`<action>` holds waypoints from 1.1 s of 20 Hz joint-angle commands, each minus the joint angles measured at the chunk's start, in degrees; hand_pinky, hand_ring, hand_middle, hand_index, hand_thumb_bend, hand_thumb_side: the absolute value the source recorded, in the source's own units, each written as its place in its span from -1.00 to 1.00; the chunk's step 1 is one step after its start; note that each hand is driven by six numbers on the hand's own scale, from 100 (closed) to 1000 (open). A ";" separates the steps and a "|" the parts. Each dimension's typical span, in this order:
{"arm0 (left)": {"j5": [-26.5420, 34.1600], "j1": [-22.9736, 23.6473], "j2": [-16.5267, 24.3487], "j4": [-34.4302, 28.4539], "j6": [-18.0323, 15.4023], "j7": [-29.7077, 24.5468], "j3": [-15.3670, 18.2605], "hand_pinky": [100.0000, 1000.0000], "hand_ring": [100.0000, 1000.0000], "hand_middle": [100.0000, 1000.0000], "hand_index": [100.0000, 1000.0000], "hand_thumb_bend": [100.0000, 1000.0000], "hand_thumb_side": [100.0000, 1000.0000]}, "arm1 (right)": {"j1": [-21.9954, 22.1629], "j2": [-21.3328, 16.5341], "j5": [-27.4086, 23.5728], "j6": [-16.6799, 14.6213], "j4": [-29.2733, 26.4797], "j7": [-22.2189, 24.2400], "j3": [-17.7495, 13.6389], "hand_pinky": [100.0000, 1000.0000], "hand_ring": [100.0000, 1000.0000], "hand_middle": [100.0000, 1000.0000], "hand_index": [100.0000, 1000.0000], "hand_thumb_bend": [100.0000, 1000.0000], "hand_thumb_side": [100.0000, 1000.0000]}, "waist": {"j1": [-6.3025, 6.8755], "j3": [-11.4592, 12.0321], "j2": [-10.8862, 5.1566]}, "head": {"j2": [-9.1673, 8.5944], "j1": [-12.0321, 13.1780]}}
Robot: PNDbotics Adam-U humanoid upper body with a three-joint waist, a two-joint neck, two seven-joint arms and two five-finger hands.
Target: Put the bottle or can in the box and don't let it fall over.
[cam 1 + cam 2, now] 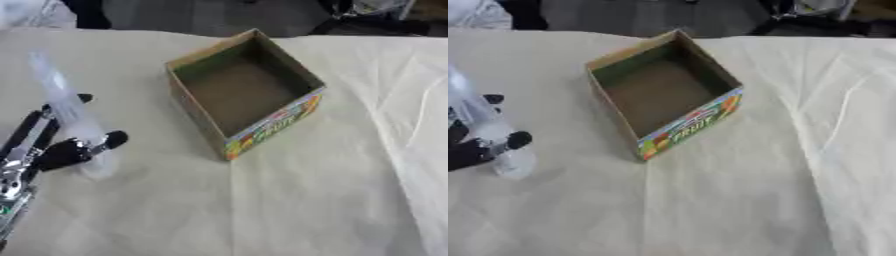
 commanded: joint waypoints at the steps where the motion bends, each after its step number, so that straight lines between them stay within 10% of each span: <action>1: 0.75 -1.10 0.43 0.24 -1.03 0.53 -0.02 0.84 0.70 0.65 0.68 0.91 -0.18 | -0.27 -0.40 -0.02 0.01 -1.24 0.16 -0.12 0.73 0.85 0.88 0.95 -1.00 -0.09 | 0.12 -0.08 -0.49 | -0.40 0.12; 8: 3.25 -1.55 0.09 1.27 -1.33 0.87 -0.44 0.86 0.50 0.55 0.58 0.52 -0.61 | -0.27 -0.35 -0.02 0.17 -1.24 0.31 -0.10 0.73 0.85 0.88 0.95 -1.00 -0.09 | 0.14 -0.14 -0.51 | -0.42 0.17; 15: 5.81 -2.42 -0.38 2.64 -0.44 3.32 -0.08 0.76 0.00 0.01 0.12 -0.33 -0.92 | -0.34 -0.23 -0.04 0.46 -1.24 0.30 -0.12 0.73 0.84 0.87 0.94 -1.00 -0.10 | 0.15 -0.20 -0.51 | -0.44 0.32; 22: 7.08 -3.27 -0.70 4.41 -1.66 5.07 -0.78 0.65 -0.45 -0.48 -0.50 -0.39 -0.88 | -0.42 -0.12 -0.14 0.74 -1.24 0.26 -0.20 0.74 0.84 0.85 0.94 -1.00 -0.10 | 0.26 -0.43 -0.52 | -0.58 0.44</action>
